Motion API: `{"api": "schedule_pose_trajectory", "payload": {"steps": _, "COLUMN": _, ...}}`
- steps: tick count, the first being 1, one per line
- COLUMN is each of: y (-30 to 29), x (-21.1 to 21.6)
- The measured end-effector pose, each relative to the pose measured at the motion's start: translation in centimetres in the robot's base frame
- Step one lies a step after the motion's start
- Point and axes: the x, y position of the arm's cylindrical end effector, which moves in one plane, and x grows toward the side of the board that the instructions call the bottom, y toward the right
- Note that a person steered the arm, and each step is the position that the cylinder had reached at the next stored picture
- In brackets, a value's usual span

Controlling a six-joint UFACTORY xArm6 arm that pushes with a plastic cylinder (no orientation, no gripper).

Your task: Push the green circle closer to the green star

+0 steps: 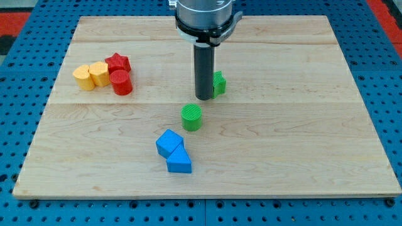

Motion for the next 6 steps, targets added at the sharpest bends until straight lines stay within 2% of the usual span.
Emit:
{"api": "schedule_pose_trajectory", "payload": {"steps": 2, "y": 3.5, "x": 4.9}}
{"api": "schedule_pose_trajectory", "payload": {"steps": 3, "y": 2.0, "x": 9.0}}
{"api": "schedule_pose_trajectory", "payload": {"steps": 4, "y": 0.3, "x": 10.5}}
{"api": "schedule_pose_trajectory", "payload": {"steps": 6, "y": -2.9, "x": 6.0}}
